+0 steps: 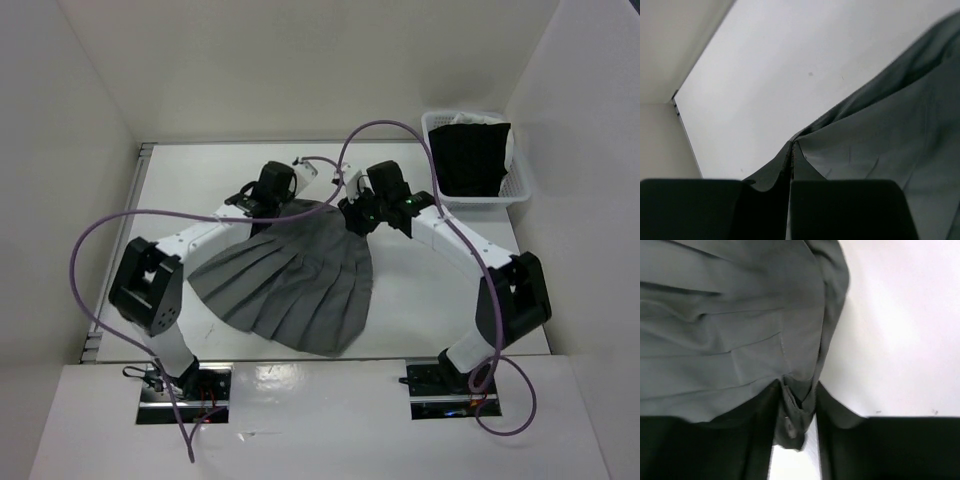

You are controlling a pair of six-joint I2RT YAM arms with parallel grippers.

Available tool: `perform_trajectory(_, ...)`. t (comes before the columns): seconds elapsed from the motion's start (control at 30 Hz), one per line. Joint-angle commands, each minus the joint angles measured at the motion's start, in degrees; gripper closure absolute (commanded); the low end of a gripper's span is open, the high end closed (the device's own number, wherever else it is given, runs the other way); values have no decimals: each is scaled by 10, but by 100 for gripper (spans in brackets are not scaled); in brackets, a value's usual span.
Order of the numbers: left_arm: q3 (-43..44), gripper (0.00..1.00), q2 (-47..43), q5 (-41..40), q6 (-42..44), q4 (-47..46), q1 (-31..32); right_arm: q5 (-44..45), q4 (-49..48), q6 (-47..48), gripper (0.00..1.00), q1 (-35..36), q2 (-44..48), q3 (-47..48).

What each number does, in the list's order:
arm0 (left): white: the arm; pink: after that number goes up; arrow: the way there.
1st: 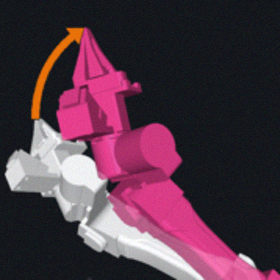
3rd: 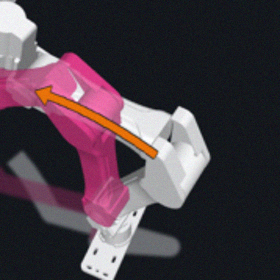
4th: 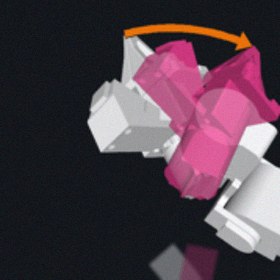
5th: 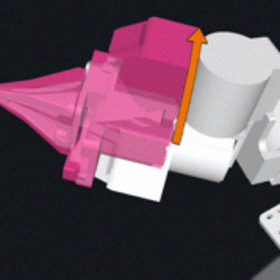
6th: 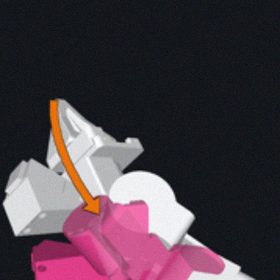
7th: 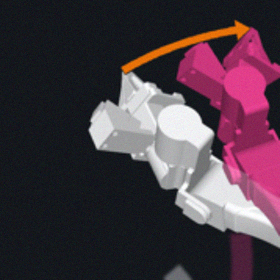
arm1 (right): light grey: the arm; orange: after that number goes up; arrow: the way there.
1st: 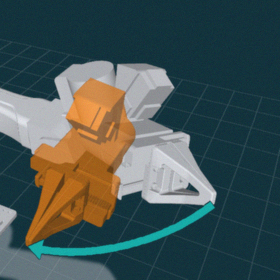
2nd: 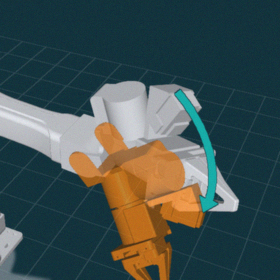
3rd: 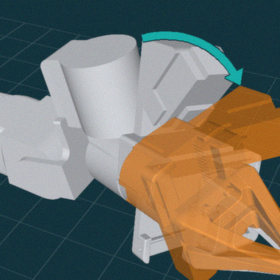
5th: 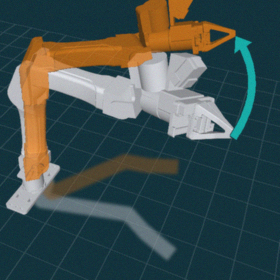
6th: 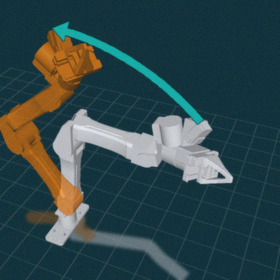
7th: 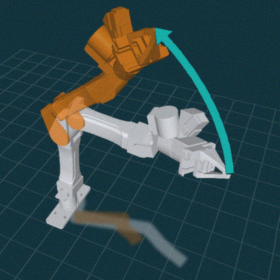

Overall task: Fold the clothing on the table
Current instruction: Flatten the skirt out

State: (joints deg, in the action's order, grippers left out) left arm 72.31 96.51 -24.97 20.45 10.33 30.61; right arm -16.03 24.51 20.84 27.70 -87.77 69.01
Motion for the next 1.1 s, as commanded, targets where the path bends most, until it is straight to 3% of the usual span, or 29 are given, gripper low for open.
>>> perform_trajectory(0.0, 57, 100, 53, -25, 6, -70, -19, 64, -61, -33, 58, -22, -42, 18)
perform_trajectory(0.03, 83, 100, 65, -25, 6, -70, -27, 74, -68, -39, 58, -34, -53, 25)
perform_trajectory(0.1, 113, 100, 105, -30, 6, -78, -36, 93, -68, -47, 43, -51, -83, 33)
perform_trajectory(0.23, 174, 97, 166, -36, -6, -94, -66, 107, -83, -69, 40, -96, -119, 54)
perform_trajectory(0.27, 206, 86, 190, -31, -19, -82, -79, 107, -83, -69, 40, -109, -124, 54)
perform_trajectory(0.33, 234, 53, 210, -18, -31, -61, -92, 107, -88, -74, 40, -121, -130, 60)
perform_trajectory(0.37, 244, 25, 224, -18, -45, -61, -99, 107, -88, -74, 40, -127, -130, 60)
perform_trajectory(0.47, 265, 13, 232, -11, -45, -54, -115, 112, -88, -74, 40, -127, -130, 60)
perform_trajectory(0.5, 271, 4, 232, -17, -45, -54, -121, 112, -88, -74, 40, -127, -124, 60)
perform_trajectory(0.6, 284, 1, 222, -7, -60, -22, -135, 112, -65, -79, 40, -127, -116, 80)
perform_trajectory(0.73, 212, 1, 140, 33, -41, 5, -117, 105, -5, -97, 38, -127, -90, 113)
perform_trajectory(0.87, 108, 1, 86, 91, -34, 42, -84, 105, 44, -103, 24, -104, -70, 119)
perform_trajectory(0.9, 72, 1, 80, 105, -34, 42, -77, 111, 53, -103, 16, -95, -61, 119)
perform_trajectory(1.07, 21, 1, 103, 129, -21, -16, -64, 130, 97, -120, 4, -88, -49, 107)
